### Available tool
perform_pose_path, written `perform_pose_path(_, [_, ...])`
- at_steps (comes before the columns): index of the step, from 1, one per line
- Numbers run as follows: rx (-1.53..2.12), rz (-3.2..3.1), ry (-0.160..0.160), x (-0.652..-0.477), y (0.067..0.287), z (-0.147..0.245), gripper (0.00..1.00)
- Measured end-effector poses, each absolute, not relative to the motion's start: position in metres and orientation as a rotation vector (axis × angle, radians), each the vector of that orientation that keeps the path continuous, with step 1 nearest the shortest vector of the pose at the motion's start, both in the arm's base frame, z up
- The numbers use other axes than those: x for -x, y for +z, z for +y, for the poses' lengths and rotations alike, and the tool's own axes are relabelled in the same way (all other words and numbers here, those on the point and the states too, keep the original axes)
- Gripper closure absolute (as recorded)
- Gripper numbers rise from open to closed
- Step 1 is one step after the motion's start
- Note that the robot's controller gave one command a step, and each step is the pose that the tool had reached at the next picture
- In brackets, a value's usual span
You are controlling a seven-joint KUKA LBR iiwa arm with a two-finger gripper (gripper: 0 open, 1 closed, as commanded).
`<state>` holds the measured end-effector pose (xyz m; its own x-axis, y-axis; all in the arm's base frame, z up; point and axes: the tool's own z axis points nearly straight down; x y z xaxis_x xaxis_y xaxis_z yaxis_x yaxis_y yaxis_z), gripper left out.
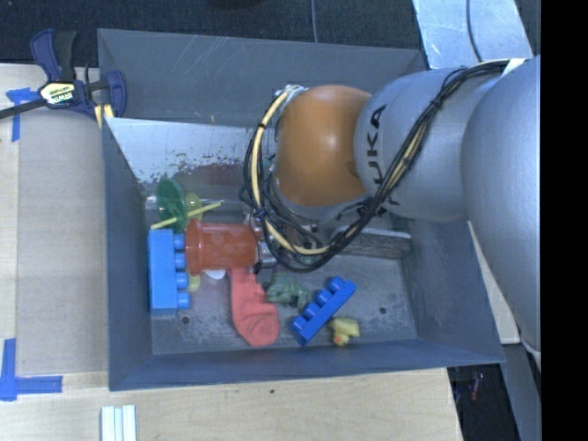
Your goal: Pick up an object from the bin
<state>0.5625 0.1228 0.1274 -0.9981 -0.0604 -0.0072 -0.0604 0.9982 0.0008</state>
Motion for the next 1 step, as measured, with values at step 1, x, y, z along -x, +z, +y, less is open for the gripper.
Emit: perform_pose_path(1, [0.200, 3.118, 0.000, -0.5681, 0.2047, 0.0997, 0.00])
